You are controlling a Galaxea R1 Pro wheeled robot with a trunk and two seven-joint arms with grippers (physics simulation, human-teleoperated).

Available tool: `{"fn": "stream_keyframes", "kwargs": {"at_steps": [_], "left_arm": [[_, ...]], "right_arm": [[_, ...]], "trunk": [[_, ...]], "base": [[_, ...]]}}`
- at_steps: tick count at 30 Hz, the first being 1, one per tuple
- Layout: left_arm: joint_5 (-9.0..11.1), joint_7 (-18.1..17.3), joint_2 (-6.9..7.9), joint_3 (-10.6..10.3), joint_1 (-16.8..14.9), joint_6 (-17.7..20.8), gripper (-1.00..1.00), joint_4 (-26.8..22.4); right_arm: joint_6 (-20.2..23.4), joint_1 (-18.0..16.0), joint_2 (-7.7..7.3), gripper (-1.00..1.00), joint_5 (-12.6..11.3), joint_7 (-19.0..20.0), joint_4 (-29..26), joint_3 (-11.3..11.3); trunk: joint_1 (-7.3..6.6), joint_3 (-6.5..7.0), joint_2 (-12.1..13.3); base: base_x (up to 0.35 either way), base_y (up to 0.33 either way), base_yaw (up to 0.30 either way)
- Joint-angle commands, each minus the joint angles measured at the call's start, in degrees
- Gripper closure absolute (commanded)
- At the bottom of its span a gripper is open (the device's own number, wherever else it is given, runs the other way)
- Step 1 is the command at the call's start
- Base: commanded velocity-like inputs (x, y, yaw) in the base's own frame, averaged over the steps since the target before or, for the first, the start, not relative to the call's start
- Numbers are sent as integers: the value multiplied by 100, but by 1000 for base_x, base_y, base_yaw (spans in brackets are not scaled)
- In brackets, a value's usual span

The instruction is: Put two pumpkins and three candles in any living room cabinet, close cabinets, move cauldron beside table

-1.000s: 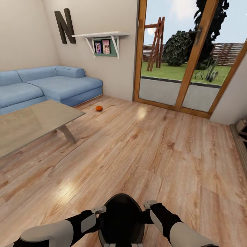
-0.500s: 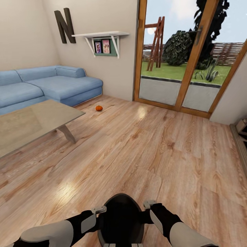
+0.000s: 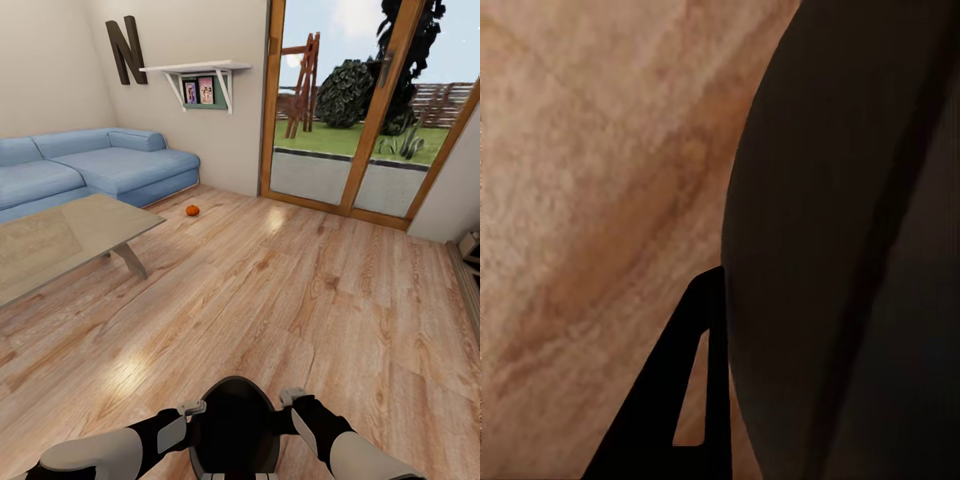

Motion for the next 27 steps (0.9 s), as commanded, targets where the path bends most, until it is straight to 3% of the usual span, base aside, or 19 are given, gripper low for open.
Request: {"fn": "stream_keyframes", "kwargs": {"at_steps": [1,5,7,11,14,27], "left_arm": [[-16,-28,-6,-12,3,-3,100,-5],[-16,-20,-12,1,3,-2,100,29],[-9,-19,-49,18,3,-2,100,335],[-9,-19,-57,14,3,-2,100,472],[-8,-19,-69,20,3,-7,100,478],[-11,-19,-84,22,-3,-11,100,477]], "right_arm": [[-34,2,6,100,-191,44,-6,-24],[-59,2,-2,100,-189,38,-5,-39],[-64,2,4,100,-183,37,-5,-47],[-89,2,21,100,-174,35,-7,-42],[-281,2,29,100,-181,24,-6,-42],[-365,2,49,100,-152,9,-14,-35]], "trunk": [[3,-1,1],[3,-1,1],[3,-1,1],[3,-1,1],[3,-1,1],[3,-1,1]], "base": [[0,0,0],[0,0,0],[0,0,0],[0,0,0],[0,0,0],[0,0,0]]}}
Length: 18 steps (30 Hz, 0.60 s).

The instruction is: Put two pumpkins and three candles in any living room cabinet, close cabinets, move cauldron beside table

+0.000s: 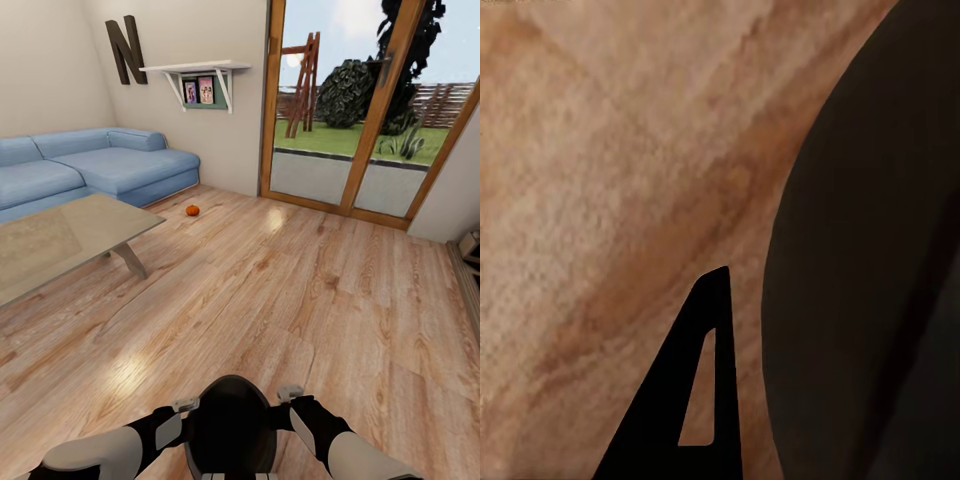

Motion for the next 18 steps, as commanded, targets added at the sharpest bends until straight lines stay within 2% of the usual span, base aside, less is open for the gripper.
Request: {"fn": "stream_keyframes", "kwargs": {"at_steps": [1,6,18], "left_arm": [[-28,18,-6,-49,-1,7,100,7],[-28,18,-73,-47,-61,7,100,7],[-28,18,-115,-47,-94,7,100,0]], "right_arm": [[-3,-1,-1,100,35,-10,-1,3],[-5,-1,-4,100,53,-13,-8,4],[-55,-1,-3,100,72,-17,-79,12]], "trunk": [[0,0,0],[0,0,0],[0,0,0]], "base": [[0,0,0],[0,0,0],[0,0,0]]}}
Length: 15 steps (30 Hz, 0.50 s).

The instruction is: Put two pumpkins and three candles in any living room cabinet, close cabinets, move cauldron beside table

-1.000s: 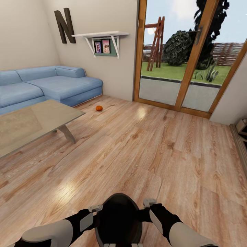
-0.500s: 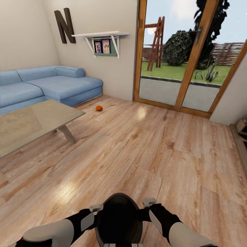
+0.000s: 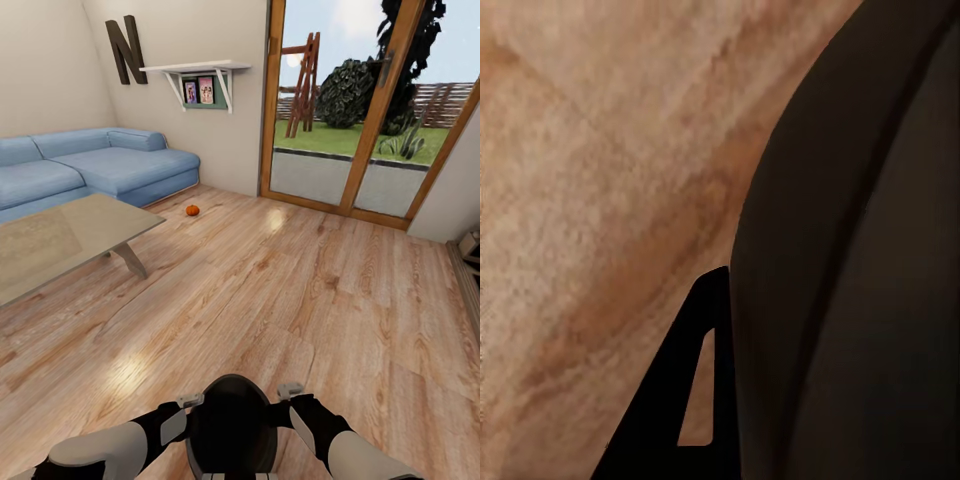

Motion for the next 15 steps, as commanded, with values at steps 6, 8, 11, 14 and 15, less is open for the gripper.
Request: {"fn": "stream_keyframes", "kwargs": {"at_steps": [6,8,11,14,15], "left_arm": [[-9,-14,-28,18,-4,-9,100,3],[-9,-14,-29,18,-8,-9,100,3],[-8,-14,-29,18,-65,-82,100,-1],[-8,-14,-29,18,-76,-109,100,-4],[-7,-14,-29,18,-77,-111,100,-4]], "right_arm": [[-148,-1,1,100,-3,1,4,-1],[-151,-1,2,100,-2,1,-1,-1],[-152,-1,-12,100,-4,1,-10,0],[-152,-1,-11,100,-5,1,-11,-1],[-152,-1,-9,100,-5,1,-11,-1]], "trunk": [[1,0,0],[1,0,0],[1,0,0],[1,0,0],[1,0,0]], "base": [[0,0,0],[0,0,0],[0,0,0],[0,0,0],[0,0,0]]}}
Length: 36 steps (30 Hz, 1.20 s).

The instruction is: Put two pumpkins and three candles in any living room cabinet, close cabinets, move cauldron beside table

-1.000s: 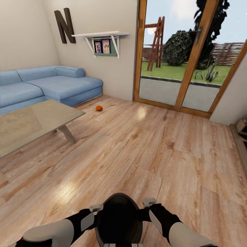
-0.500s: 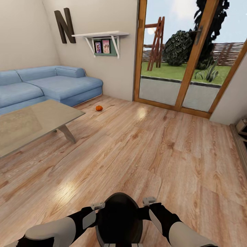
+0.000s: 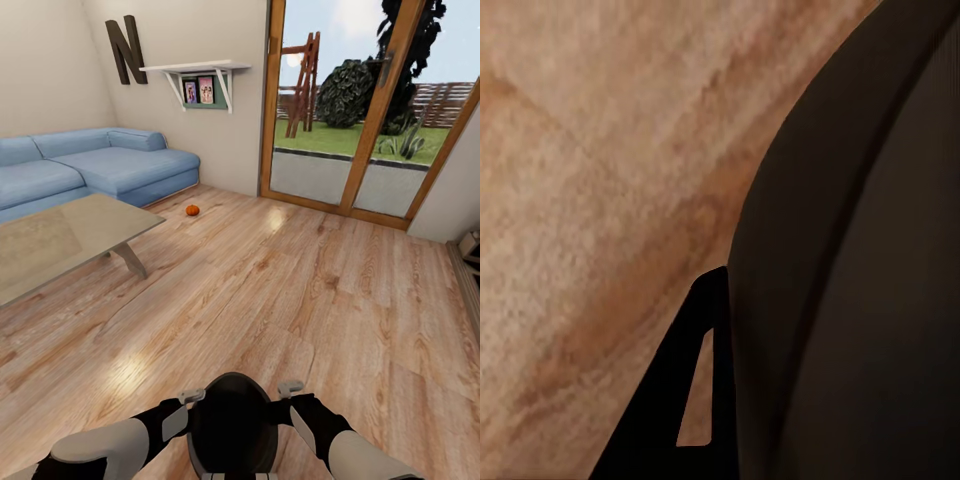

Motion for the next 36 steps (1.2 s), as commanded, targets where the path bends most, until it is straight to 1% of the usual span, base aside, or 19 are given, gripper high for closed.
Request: {"fn": "stream_keyframes", "kwargs": {"at_steps": [1,9,13,16,19,21,36], "left_arm": [[-30,-13,-1,51,-2,-6,100,-4],[-33,-13,-1,51,-2,-19,100,-4],[-33,-13,-1,51,0,-162,100,-4],[-33,-13,-1,51,-13,-200,100,-4],[-33,-13,-1,51,-80,-195,100,-4],[-33,-13,-1,51,-109,-193,100,-4],[-33,-4,6,51,-162,-192,100,-4]], "right_arm": [[2,1,3,100,-68,10,6,42],[2,1,5,100,-66,10,6,42],[2,1,5,100,-66,10,-6,42],[2,-18,10,100,-67,6,-10,42],[2,-33,13,100,-74,-164,-11,42],[2,-60,13,100,-77,-206,-12,42],[2,-188,13,100,-82,-236,-12,42]], "trunk": [[-1,0,0],[-1,0,0],[-1,0,0],[-1,0,0],[-1,0,0],[-1,0,0],[-1,0,0]], "base": [[0,0,0],[0,0,0],[0,0,0],[0,0,0],[0,0,0],[0,0,0],[0,0,0]]}}
